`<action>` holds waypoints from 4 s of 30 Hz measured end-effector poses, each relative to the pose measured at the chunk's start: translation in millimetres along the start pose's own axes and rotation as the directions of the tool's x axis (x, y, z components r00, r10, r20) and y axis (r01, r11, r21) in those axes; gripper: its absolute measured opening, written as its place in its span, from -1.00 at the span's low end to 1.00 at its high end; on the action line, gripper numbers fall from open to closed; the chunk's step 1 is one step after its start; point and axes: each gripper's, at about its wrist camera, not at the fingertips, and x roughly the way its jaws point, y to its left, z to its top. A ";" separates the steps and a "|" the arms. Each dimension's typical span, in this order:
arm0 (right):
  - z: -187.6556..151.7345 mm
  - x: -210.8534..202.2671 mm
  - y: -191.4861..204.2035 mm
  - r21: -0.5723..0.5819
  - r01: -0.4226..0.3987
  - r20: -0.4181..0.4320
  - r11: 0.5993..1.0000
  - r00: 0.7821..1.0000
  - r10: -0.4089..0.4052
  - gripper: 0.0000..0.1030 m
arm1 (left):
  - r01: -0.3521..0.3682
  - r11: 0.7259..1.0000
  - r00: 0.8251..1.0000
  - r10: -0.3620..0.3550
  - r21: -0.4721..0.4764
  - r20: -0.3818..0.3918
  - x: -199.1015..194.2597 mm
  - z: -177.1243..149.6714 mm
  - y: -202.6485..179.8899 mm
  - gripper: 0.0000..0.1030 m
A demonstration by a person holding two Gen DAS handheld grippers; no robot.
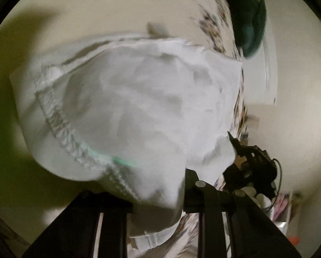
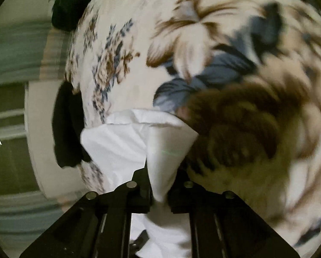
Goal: Fold small clothes
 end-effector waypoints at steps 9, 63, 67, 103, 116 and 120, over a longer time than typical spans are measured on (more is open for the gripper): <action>-85.7 -75.9 -48.6 0.147 -0.038 0.142 0.988 0.990 0.017 -0.80 | -0.060 0.946 0.973 0.127 0.317 -0.195 16.0 53.2 -57.9 -0.61; 17.9 -51.0 2.3 -0.246 0.148 -0.056 0.958 0.984 -0.167 -0.76 | -0.071 0.972 0.984 0.105 0.222 -0.146 24.7 94.3 -44.3 -0.64; 27.4 -28.8 -2.4 -0.230 0.218 -0.069 0.948 0.968 -0.240 -0.76 | -0.123 0.970 0.973 0.159 0.211 -0.166 36.6 102.1 -42.8 -0.45; -49.7 -33.0 -38.5 -0.125 -0.037 -0.228 0.991 0.974 0.007 -0.70 | -0.058 0.954 0.985 0.103 0.294 -0.141 9.2 48.1 -59.6 -0.54; -98.9 -26.0 120.9 -0.168 -0.104 -0.154 0.980 0.985 0.078 -0.71 | -0.092 0.913 0.988 0.134 0.398 -0.079 -121.7 148.2 -127.9 -0.54; -114.8 21.8 203.2 -0.181 -0.137 -0.107 0.974 0.987 0.119 -0.71 | -0.086 0.886 0.990 0.128 0.455 -0.063 -168.2 241.2 -138.6 -0.54</action>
